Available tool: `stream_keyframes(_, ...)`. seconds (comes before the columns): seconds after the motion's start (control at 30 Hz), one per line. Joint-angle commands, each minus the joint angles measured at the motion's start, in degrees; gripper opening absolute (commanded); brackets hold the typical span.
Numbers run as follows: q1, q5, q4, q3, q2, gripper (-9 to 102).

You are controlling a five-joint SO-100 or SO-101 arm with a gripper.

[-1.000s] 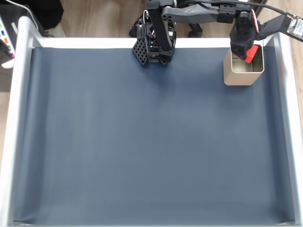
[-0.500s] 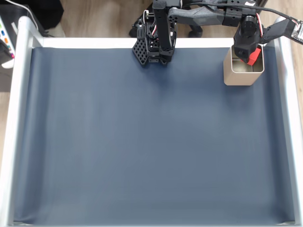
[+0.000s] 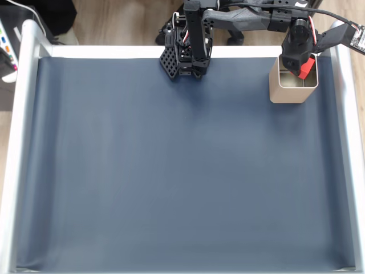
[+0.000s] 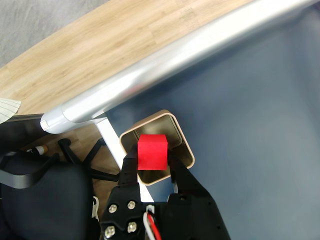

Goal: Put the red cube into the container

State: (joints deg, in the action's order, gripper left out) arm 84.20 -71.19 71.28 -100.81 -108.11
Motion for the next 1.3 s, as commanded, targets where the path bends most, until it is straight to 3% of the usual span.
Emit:
stream_keyframes(0.0, -1.1, 0.0, -0.2, 2.9, -0.9, 12)
stream_keyframes(1.27, -3.2, -4.0, 0.9, 2.3, -2.5, 18)
